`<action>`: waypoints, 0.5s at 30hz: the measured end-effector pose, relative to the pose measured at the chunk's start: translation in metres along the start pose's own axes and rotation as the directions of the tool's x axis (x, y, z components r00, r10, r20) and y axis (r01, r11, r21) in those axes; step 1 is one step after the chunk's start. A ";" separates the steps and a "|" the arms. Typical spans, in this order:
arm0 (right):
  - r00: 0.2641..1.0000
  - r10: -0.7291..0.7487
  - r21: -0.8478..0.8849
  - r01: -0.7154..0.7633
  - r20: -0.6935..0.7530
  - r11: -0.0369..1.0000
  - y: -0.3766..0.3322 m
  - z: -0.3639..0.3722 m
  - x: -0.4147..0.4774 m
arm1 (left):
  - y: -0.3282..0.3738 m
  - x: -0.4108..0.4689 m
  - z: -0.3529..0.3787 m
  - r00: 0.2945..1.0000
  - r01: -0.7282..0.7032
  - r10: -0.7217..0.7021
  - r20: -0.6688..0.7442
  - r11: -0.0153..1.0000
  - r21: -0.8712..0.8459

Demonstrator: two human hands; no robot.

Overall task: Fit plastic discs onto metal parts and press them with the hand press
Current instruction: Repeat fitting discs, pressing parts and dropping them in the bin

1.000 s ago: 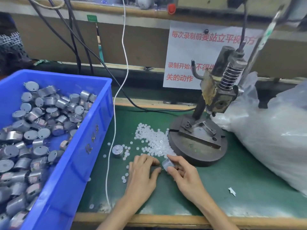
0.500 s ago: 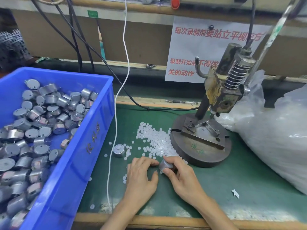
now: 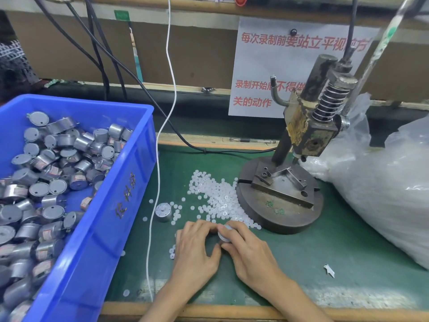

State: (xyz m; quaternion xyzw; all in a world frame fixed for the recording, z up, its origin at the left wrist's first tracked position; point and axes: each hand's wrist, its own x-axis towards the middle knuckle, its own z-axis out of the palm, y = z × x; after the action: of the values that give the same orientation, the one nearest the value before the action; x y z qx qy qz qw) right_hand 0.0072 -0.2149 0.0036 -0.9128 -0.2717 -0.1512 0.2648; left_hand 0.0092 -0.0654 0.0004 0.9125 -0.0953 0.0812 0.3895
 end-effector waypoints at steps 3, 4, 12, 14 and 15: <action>1.000 -0.002 0.006 0.002 -0.002 1.000 0.001 0.003 -0.001 | 0.000 -0.001 0.000 0.999 0.032 -0.032 -0.001 0.998 -0.060; 1.000 0.002 0.016 -0.002 -0.007 1.000 0.002 0.004 -0.002 | 0.000 -0.001 0.000 0.999 0.045 -0.046 -0.003 0.996 -0.077; 0.885 0.462 0.673 -0.375 0.055 0.638 0.006 -0.007 0.007 | 0.017 0.011 0.006 0.993 -0.110 0.112 0.026 0.991 -0.082; 0.778 0.625 0.834 -0.384 0.061 0.396 0.012 -0.024 0.015 | 0.031 0.027 0.011 0.988 -0.152 0.154 0.001 0.979 -0.139; 0.718 0.691 0.878 -0.379 0.080 0.292 0.017 -0.034 0.020 | 0.042 0.038 0.014 0.986 -0.168 0.167 -0.017 0.971 -0.170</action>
State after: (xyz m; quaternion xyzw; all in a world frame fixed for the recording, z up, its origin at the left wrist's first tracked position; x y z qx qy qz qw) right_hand 0.0293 -0.2378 0.0325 -0.6577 0.0645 -0.0426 0.7493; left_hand 0.0376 -0.1081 0.0281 0.8642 -0.1780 0.1065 0.4583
